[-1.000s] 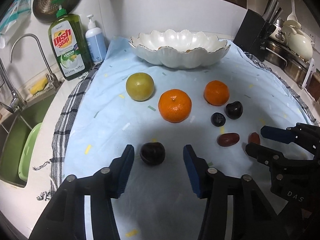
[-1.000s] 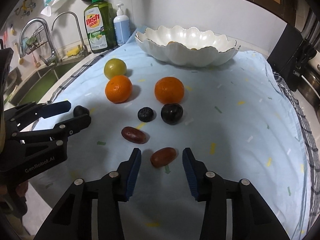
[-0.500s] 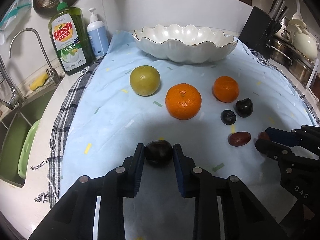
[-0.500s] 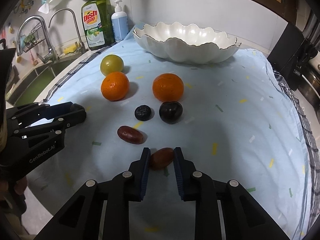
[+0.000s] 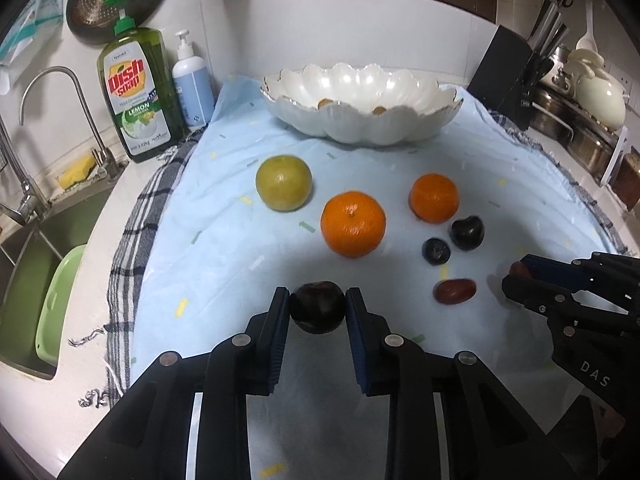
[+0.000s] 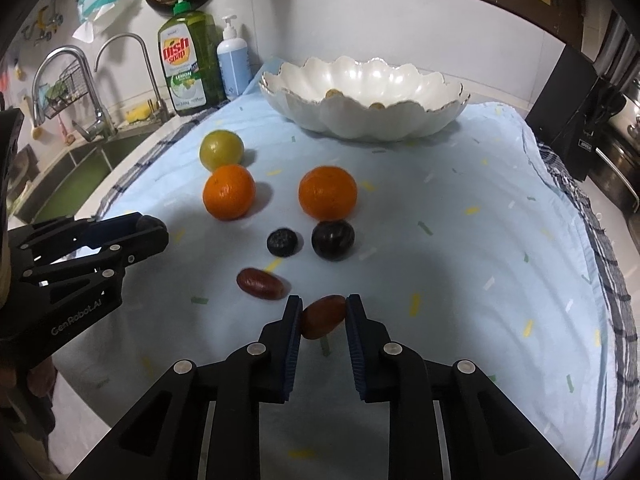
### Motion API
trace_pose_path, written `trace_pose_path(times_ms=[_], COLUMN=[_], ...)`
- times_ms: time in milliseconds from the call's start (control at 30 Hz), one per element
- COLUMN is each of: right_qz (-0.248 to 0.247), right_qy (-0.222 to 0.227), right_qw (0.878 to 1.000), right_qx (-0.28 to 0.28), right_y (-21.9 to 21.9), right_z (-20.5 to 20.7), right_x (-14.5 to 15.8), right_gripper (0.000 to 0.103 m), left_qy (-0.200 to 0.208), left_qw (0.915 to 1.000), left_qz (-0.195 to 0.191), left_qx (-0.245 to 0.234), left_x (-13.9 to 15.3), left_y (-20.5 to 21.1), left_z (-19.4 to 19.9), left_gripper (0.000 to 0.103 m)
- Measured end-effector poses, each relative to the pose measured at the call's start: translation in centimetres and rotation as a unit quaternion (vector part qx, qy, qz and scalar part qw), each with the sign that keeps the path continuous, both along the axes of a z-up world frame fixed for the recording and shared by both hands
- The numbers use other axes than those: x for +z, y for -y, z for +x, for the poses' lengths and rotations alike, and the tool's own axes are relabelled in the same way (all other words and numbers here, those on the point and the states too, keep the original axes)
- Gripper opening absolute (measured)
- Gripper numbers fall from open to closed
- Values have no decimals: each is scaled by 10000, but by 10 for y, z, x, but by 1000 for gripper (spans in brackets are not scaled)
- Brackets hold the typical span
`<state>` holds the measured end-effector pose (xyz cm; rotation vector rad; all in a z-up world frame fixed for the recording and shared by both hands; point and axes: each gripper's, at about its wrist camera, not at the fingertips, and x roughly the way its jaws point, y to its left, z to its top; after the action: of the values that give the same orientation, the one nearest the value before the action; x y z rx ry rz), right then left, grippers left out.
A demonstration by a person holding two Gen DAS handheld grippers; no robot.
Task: Organize fruits
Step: 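Lift the plum and the red date and carry both over the bowl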
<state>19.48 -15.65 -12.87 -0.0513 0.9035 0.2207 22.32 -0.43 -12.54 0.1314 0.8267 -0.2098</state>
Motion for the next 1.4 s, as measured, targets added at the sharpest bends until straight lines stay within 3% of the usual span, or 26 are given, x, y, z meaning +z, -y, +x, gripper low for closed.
trace_pose_path(times_ms=[767, 1400], right_qz=[221, 283], right_qy=[1052, 1911], right_qw=[9942, 9810], right_qx=[-19, -173], right_y=[12, 20], right_z=[27, 87], right_x=[78, 129], right_gripper=[23, 23], left_qy=[829, 1627], left_qw=[9962, 9848], left_qz=[-243, -423], left_qx=[-102, -437], left_x=[70, 128], left_y=[8, 32], left_z=[24, 78], left_gripper=[28, 28])
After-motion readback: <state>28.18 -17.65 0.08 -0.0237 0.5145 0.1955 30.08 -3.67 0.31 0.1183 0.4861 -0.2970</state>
